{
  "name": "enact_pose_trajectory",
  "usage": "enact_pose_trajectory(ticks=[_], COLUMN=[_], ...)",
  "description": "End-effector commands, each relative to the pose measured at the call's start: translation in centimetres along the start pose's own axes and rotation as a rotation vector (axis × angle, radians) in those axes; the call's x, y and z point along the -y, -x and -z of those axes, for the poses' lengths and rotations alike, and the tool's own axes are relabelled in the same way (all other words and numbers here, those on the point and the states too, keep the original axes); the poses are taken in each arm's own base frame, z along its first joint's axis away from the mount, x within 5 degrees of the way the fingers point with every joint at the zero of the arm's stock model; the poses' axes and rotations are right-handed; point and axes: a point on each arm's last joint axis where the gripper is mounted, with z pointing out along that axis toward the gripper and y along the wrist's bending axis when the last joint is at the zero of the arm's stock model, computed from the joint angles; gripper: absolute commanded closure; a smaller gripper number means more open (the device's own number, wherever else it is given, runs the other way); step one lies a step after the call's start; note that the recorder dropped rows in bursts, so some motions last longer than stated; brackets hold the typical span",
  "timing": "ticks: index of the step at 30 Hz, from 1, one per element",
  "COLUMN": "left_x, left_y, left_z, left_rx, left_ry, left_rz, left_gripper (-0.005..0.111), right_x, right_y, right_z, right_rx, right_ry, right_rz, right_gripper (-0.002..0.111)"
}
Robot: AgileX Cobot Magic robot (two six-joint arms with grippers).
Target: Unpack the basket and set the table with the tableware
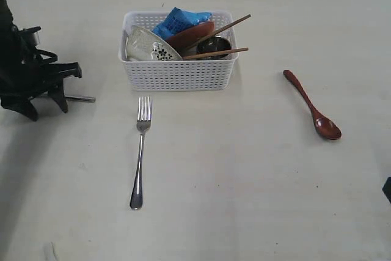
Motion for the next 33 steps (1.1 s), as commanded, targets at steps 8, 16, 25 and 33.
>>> enact_pose_trajectory(ticks=[8,16,25,33], left_x=[1.1,0.3,-0.2,-0.5], left_y=[0.6,0.0,-0.3,-0.4], left_z=[3.2,1.3,0.4,-1.1], left_rx=[0.164,0.168,0.208,0.153], left_ry=[-0.127,-0.115,-0.121,-0.086], left_rz=[0.345,0.414,0.499,0.515], left_gripper=[0.052,0.052,0.052,0.052], right_x=[0.0,0.0,0.0,0.0], right_y=[-0.1,-0.1,-0.1,-0.1], right_z=[0.0,0.0,0.0,0.0], right_rx=[0.004,-0.001,-0.006,-0.006], right_ry=[-0.006,-0.006,-0.006,-0.006], right_rz=[-0.008,-0.008,-0.008,-0.008], right_gripper=[0.109,0.109,0.109,0.109])
